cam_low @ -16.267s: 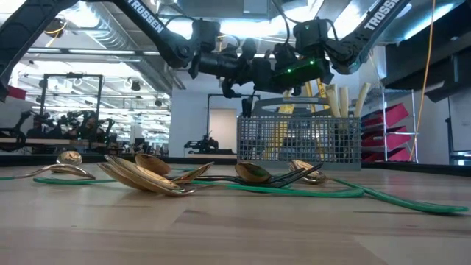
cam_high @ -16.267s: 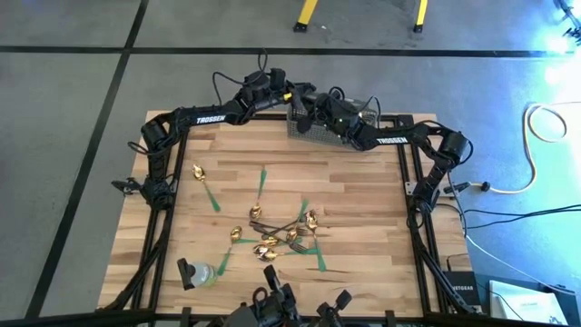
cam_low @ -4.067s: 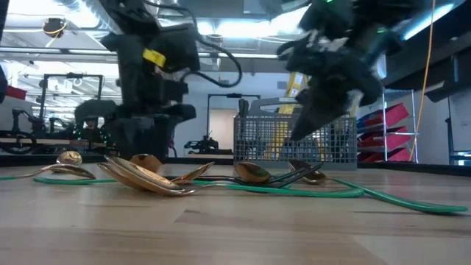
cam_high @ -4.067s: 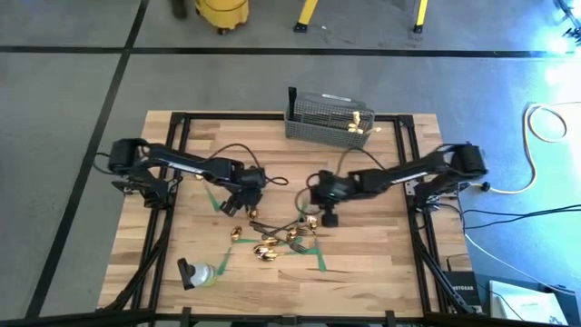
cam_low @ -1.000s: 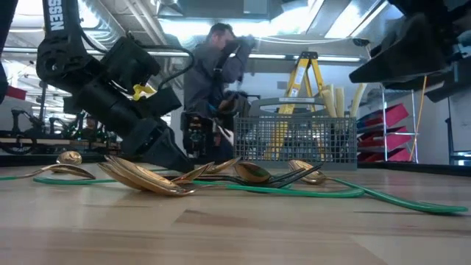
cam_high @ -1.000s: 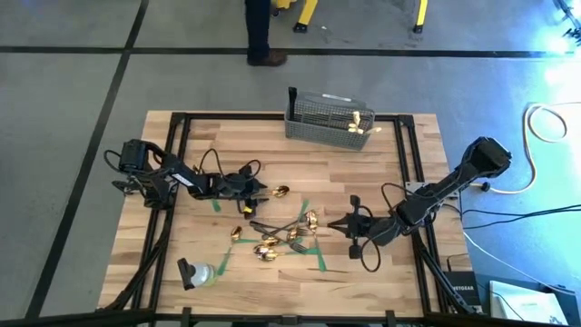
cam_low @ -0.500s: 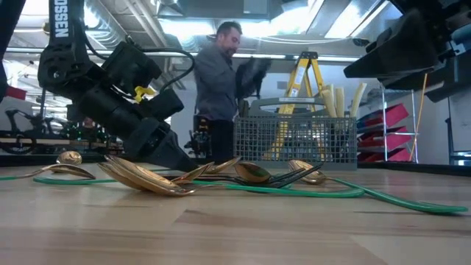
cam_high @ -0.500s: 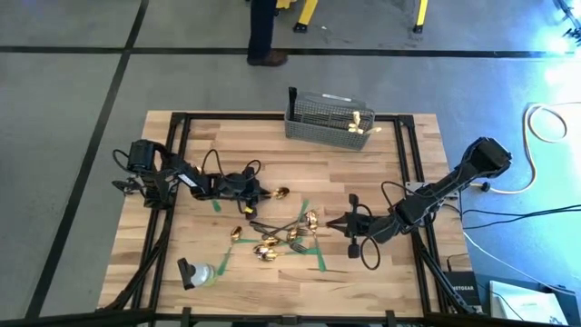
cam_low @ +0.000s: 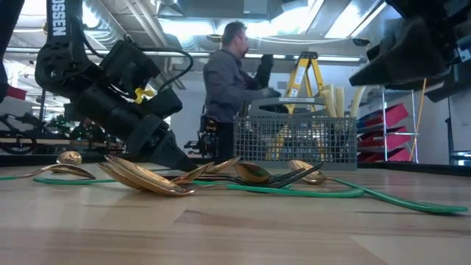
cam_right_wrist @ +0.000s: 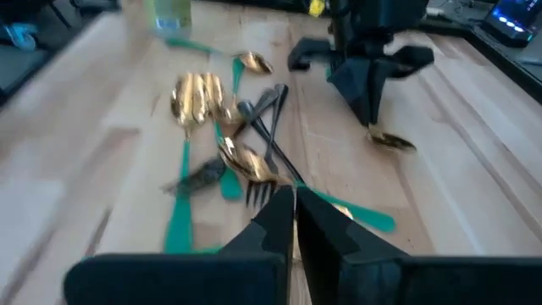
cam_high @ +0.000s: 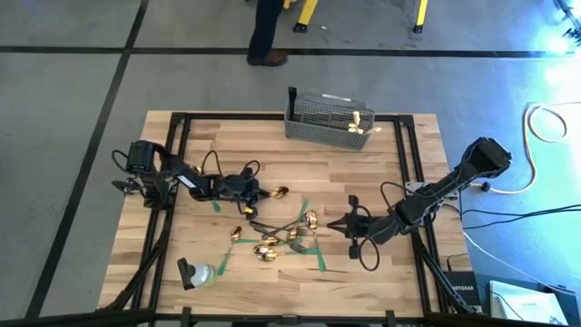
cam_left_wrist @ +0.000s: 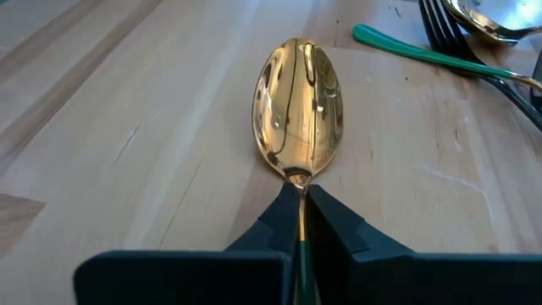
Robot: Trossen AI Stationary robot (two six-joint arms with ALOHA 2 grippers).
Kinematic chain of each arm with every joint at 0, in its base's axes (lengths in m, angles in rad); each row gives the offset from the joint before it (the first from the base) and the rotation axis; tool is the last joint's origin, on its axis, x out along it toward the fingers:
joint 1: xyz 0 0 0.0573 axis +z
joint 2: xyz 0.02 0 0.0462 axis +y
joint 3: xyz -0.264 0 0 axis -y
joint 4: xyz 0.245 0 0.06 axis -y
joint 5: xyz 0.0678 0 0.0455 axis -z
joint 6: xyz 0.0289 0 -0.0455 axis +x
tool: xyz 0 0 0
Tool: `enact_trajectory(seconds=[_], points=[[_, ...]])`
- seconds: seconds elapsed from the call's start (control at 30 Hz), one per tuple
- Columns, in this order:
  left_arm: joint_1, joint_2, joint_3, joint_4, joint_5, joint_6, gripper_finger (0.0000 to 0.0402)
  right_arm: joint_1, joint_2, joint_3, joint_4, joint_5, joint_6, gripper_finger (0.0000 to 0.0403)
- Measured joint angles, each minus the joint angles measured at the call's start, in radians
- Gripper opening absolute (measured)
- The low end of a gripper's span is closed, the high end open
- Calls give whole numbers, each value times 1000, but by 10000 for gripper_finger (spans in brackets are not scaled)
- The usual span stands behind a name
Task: Sort silverware
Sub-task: Put the green spoon into the gray organizer
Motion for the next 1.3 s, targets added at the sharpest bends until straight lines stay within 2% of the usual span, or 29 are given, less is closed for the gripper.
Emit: enact_trajectory(seconds=[0.33, 0.43, 0.53, 0.8, 0.97, 1.3], points=[[0, -113, 76, -102, 6, 25, 0, 1, 0, 0, -171, 43, 96, 0], [0, -143, 130, -154, 7, 60, 0, 1, 0, -10, -256, 14, 180, 0], [3, -159, 203, -274, 9, 113, 0, 1, 0, -53, -284, -21, 265, 0], [34, -169, 478, -603, 13, 258, 0, 1, 0, -112, -216, -34, 333, 0], [79, -169, 706, -829, 13, 378, 0, 1, 0, -112, -210, -34, 331, 0], [232, -151, 1136, -1238, 1, 656, 0, 1, 0, -112, -148, -34, 232, 0]])
